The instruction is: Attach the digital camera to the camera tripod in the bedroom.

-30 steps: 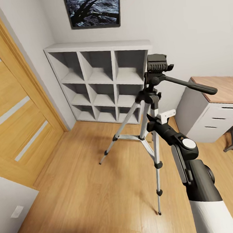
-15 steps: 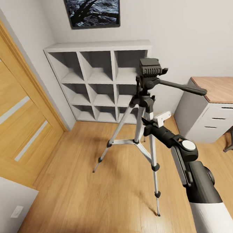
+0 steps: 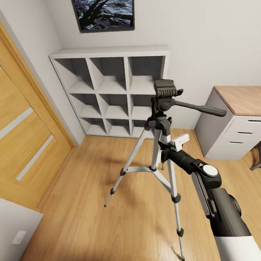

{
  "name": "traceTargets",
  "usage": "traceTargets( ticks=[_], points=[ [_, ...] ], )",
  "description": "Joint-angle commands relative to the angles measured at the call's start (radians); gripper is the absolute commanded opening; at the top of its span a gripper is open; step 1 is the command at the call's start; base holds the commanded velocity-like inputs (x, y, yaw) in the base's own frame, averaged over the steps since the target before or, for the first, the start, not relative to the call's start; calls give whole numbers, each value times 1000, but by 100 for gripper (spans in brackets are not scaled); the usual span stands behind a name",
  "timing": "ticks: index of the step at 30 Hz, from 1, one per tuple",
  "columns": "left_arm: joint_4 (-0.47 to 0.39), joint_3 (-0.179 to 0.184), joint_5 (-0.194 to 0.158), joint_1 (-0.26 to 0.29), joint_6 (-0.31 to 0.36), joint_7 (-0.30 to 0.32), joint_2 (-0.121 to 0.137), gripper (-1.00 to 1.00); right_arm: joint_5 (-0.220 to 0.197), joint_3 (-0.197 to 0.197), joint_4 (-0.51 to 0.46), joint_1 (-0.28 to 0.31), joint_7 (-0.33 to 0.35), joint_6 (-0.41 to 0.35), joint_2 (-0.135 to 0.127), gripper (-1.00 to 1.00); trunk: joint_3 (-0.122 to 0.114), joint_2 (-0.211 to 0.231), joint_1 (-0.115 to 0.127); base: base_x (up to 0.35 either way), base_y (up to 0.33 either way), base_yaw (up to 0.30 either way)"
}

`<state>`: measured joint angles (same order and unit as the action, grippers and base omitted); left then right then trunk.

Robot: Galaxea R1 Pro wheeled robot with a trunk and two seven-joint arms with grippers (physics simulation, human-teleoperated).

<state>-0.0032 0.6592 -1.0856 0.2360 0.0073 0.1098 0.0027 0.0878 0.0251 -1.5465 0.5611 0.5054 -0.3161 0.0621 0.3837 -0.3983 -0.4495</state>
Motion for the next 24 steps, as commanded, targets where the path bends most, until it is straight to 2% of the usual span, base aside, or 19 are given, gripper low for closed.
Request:
traceTargets(
  ticks=[1,8,24],
  points=[
    [0,8,-8,0,0,5,0,-100,8,2,-2,1,7,-6,1,-100,1,-2,0,0,0,0],
    [0,8,-8,0,0,5,0,-100,7,1,0,0,6,-79,1,-100,1,-2,0,0,0,0],
    [0,8,-8,0,0,5,1,-100,5,4,42,0,8,-91,1,-100,1,-2,0,0,0,0]
  ],
)
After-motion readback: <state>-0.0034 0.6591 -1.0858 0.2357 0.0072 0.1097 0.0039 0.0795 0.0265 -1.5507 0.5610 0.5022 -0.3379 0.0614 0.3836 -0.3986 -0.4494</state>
